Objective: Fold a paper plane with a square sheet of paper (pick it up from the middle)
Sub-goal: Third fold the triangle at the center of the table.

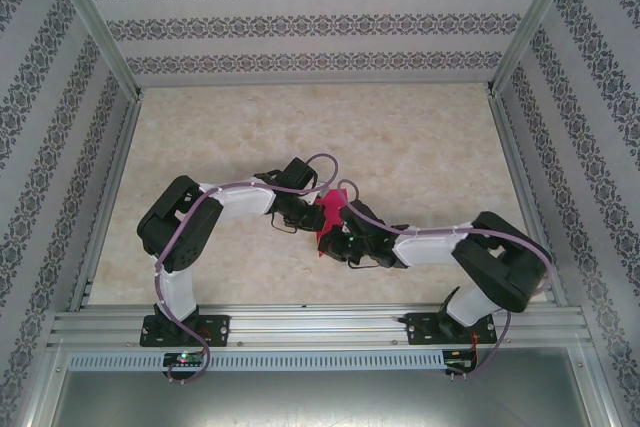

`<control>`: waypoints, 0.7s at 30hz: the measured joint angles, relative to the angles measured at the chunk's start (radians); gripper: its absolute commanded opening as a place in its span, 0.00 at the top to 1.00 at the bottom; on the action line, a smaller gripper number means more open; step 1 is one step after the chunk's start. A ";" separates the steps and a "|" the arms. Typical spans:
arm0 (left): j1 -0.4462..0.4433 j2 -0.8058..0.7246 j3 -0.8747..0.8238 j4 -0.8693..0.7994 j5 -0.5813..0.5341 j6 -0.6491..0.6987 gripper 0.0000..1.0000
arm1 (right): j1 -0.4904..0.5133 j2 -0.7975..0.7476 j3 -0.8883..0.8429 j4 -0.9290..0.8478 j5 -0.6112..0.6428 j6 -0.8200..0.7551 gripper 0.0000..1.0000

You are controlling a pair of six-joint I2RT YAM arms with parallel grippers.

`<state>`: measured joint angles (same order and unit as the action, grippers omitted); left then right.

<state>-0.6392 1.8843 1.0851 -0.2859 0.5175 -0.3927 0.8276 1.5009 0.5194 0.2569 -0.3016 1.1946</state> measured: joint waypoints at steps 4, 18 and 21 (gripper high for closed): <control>0.000 0.001 0.000 0.000 0.003 0.001 0.98 | -0.053 -0.123 -0.007 -0.039 0.025 -0.021 0.88; 0.000 0.004 0.006 -0.006 0.006 0.009 0.98 | -0.092 0.043 0.047 -0.005 -0.021 -0.042 0.90; 0.007 0.004 0.006 -0.008 0.010 0.014 0.97 | -0.092 0.051 0.055 -0.005 -0.026 -0.042 0.90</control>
<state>-0.6323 1.8881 1.0912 -0.2939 0.5270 -0.3786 0.7357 1.5524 0.5747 0.2516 -0.3275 1.1526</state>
